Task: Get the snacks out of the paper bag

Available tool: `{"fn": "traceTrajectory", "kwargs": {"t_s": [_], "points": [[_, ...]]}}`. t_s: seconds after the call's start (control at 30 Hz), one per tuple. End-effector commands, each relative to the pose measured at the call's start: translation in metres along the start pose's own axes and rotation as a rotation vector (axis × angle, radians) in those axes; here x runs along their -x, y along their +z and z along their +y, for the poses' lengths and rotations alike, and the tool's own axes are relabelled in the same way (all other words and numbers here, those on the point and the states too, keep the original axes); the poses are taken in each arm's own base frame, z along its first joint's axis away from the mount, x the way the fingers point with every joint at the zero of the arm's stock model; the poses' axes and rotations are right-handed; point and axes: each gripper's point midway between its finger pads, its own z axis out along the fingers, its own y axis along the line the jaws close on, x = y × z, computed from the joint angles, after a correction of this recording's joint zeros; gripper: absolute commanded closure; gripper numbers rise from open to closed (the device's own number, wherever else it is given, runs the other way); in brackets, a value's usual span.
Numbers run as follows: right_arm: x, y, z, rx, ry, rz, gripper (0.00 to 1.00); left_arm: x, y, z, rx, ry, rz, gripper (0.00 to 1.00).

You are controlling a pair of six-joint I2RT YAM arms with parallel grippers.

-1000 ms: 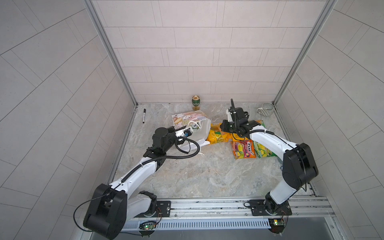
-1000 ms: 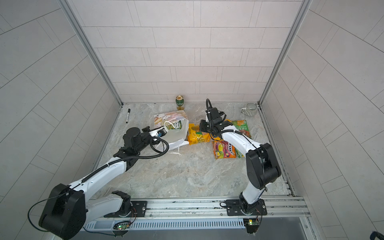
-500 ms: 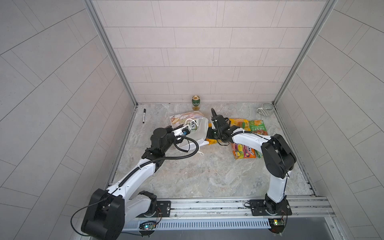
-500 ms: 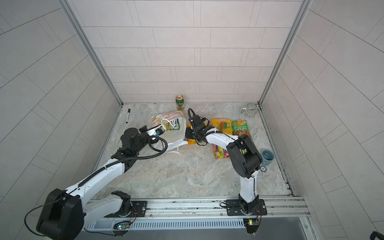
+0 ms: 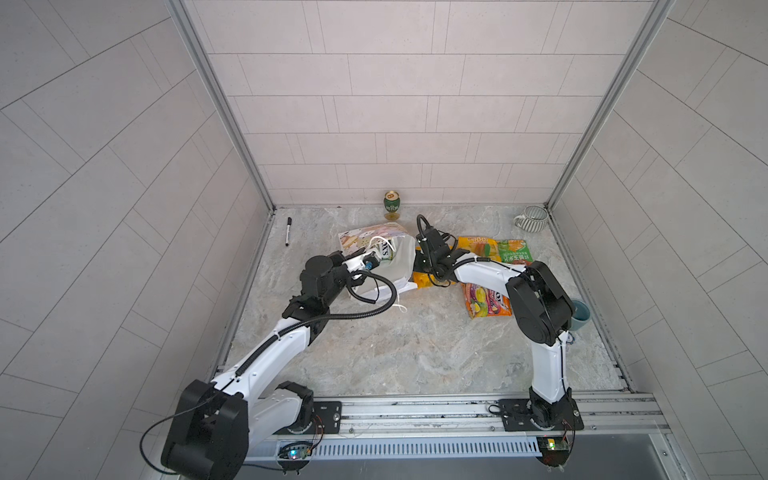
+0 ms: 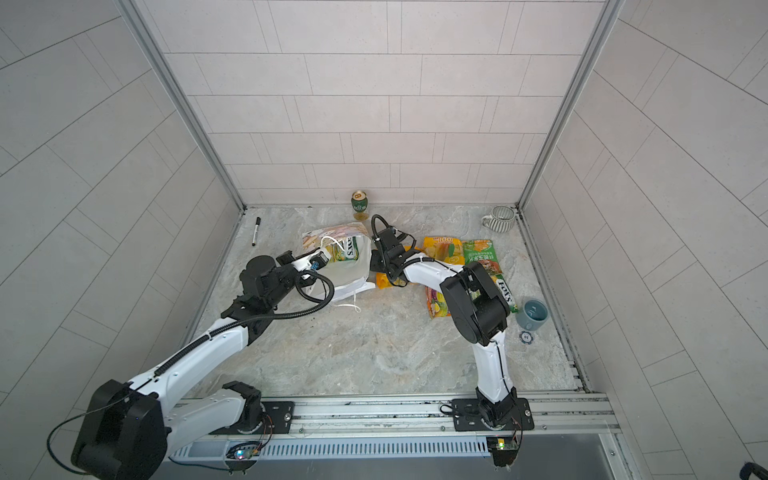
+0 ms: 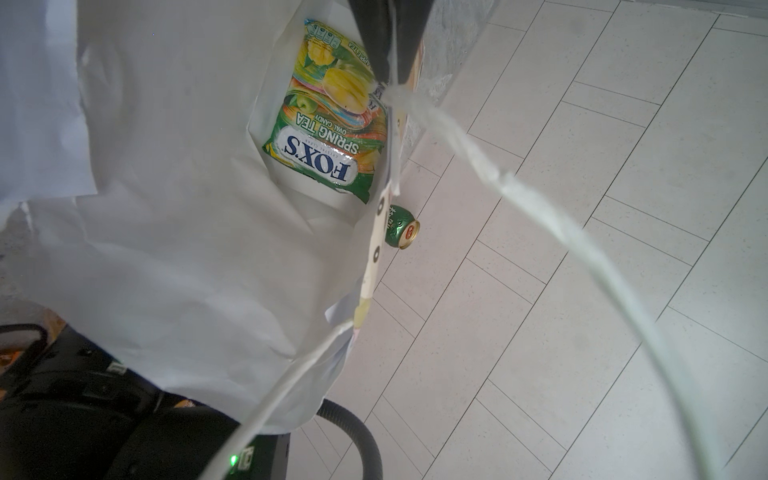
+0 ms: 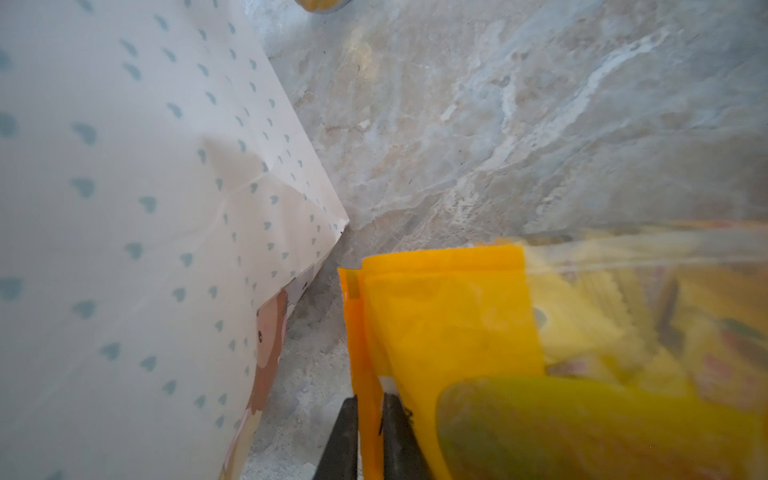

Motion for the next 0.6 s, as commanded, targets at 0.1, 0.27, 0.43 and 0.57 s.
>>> {"fn": "traceTrajectory", "kwargs": {"t_s": [0.1, 0.27, 0.43, 0.57], "points": [[0.012, -0.010, 0.022, 0.032, -0.085, -0.005, 0.85, 0.008, -0.004, 0.012, 0.038, -0.004, -0.019, 1.00], [0.011, 0.001, 0.011, -0.022, -0.093, 0.001, 0.84, 0.009, -0.004, 0.012, 0.036, -0.004, -0.025, 1.00], [0.010, 0.012, -0.012, -0.098, -0.067, 0.008, 0.85, 0.012, -0.005, 0.008, 0.007, -0.004, -0.039, 1.00], [0.019, 0.007, -0.026, -0.115, -0.037, 0.009, 0.85, 0.017, -0.004, -0.003, -0.080, -0.015, -0.048, 1.00]]}}
